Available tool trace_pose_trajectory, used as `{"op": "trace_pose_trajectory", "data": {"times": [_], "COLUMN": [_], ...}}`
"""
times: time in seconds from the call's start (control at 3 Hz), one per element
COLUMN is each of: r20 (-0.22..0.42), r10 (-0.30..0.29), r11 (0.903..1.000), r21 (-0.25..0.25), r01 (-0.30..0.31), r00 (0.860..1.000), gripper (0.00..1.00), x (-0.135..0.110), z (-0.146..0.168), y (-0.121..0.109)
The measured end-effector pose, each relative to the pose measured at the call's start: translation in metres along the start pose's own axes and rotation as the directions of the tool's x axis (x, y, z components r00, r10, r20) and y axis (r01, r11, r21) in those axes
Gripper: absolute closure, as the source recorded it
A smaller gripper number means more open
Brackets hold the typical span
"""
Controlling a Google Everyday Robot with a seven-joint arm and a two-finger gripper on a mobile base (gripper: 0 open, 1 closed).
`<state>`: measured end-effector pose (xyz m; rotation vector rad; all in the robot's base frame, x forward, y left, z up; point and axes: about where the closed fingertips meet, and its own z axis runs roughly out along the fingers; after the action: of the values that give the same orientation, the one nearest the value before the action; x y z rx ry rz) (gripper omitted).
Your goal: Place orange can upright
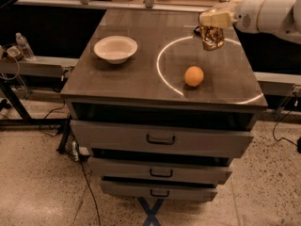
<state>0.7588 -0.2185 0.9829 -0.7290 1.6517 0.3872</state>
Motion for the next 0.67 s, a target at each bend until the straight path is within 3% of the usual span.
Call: {"op": "trace_pose_trajectory", "data": {"times": [0.33, 0.67], "r20": [0.138, 0.253], "r10": [0.012, 0.003], "r11": [0.9999, 0.9997], "r21": [-0.011, -0.024], "r01": [-0.011, 0.004], "r00": [0.99, 0.967], "gripper": [1.0, 1.0], "x": [0.002, 0.007], "z": [-0.016, -0.033], "y": [-0.006, -0.009]}}
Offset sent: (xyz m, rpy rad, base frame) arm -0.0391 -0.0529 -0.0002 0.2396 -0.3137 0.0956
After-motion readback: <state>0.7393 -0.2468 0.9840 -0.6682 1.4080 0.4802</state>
